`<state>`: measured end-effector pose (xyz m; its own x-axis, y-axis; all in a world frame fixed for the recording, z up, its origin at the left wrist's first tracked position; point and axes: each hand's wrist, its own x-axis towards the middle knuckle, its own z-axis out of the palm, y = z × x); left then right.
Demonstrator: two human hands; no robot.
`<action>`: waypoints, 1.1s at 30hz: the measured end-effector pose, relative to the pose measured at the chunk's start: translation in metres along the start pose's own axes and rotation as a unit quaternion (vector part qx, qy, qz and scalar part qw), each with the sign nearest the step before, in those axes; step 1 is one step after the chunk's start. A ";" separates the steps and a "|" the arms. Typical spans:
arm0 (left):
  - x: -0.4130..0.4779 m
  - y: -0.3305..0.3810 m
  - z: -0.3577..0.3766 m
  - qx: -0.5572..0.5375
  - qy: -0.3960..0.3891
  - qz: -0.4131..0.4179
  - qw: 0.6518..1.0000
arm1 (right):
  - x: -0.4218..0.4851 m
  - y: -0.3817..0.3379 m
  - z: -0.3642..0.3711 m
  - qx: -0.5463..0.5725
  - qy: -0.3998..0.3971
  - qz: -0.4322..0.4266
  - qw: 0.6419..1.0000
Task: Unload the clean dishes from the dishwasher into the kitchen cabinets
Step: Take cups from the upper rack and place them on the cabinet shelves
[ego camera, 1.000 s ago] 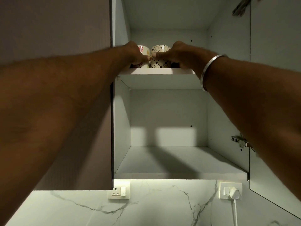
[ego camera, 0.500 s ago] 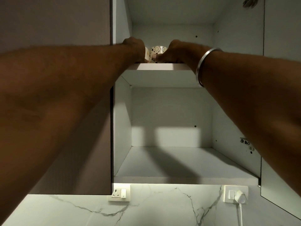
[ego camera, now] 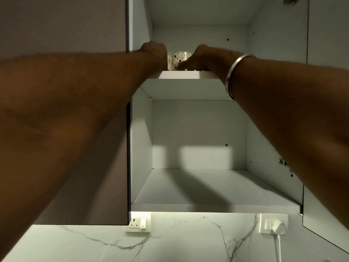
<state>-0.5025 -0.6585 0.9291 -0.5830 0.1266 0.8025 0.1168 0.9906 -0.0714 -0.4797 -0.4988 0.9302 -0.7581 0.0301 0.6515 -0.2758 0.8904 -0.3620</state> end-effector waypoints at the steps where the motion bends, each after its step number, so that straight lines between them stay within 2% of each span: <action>1: -0.001 0.000 -0.002 -0.005 0.002 0.000 1.000 | -0.002 0.000 -0.002 0.008 -0.005 -0.001 1.000; 5: -0.015 0.001 -0.013 -0.012 0.012 0.006 1.000 | -0.013 0.004 -0.011 0.060 -0.005 -0.019 0.998; 14: -0.067 0.018 -0.061 -0.050 0.066 0.022 0.996 | -0.045 -0.009 -0.025 0.061 0.087 -0.035 0.994; 21: -0.113 0.036 -0.080 -0.041 0.088 0.033 0.995 | -0.078 -0.010 -0.027 -0.019 0.154 -0.094 0.983; 26: -0.142 0.043 -0.085 -0.049 0.087 0.028 0.995 | -0.113 -0.008 -0.029 -0.003 0.154 -0.124 0.980; 33: -0.203 0.047 -0.098 -0.041 0.102 0.043 0.993 | -0.190 -0.015 -0.029 -0.085 0.186 -0.140 0.969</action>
<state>-0.2999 -0.6429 0.8203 -0.3933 0.1894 0.8997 0.2295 0.9678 -0.1034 -0.3143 -0.5050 0.8313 -0.3928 -0.0899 0.9152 -0.3136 0.9486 -0.0415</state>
